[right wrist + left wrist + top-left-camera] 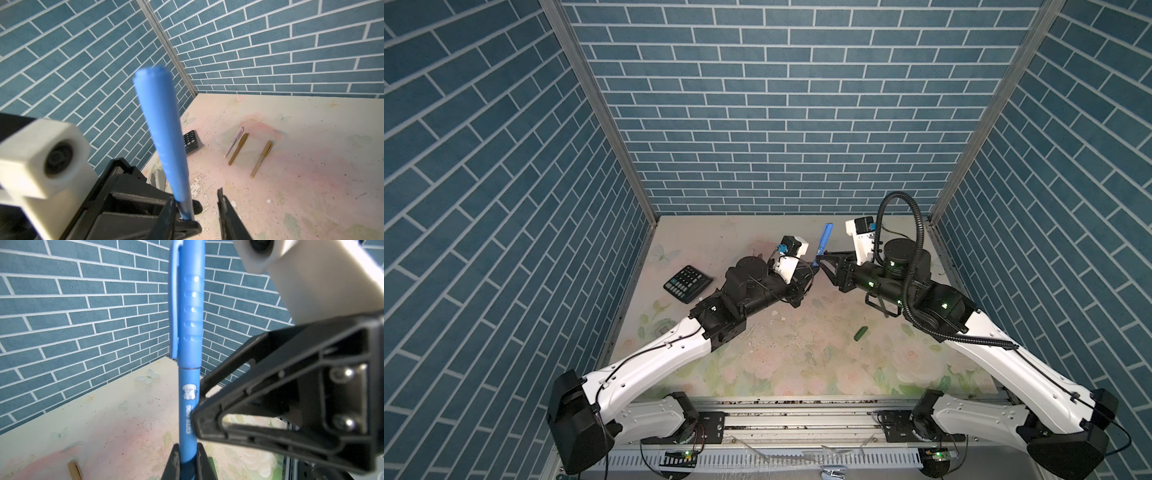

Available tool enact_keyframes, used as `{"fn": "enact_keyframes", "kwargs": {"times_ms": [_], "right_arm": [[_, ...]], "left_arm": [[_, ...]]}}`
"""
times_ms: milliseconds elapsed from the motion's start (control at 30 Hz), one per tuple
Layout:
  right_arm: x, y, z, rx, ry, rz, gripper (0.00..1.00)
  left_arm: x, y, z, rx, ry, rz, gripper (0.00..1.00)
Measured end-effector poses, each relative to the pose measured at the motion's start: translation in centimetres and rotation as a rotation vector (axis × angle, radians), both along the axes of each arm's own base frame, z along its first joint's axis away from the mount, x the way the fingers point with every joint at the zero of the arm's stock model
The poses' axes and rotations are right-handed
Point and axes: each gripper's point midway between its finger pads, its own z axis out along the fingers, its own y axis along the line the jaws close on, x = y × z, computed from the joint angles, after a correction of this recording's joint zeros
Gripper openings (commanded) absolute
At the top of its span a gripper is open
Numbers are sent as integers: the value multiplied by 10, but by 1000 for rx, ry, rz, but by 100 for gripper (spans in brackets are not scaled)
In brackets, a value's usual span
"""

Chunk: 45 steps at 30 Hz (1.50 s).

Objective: Insert the pens into the pen caps
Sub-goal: 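Grasp the capped blue pen with the right gripper while the left gripper releases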

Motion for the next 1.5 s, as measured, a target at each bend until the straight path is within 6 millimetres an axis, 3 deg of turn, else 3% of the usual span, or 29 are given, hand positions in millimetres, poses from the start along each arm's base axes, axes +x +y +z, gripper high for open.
{"fn": "enact_keyframes", "kwargs": {"times_ms": [233,400,900,1400,1467,1500], "right_arm": [[-10,-12,18,7,-44,4,27],[-15,-11,11,1,-62,33,23],[-2,25,-3,-13,-88,127,29],[0,32,0,4,-98,149,14],[0,33,0,4,-100,149,13],[0,33,0,4,-100,149,13]], "left_arm": [[3,12,5,-78,19,6,0],[5,22,2,-164,67,2,0],[-3,12,0,-238,132,-77,0],[-5,11,2,-248,135,-89,0],[-5,11,2,-251,137,-88,7],[-5,11,2,-253,139,-88,18]]}}
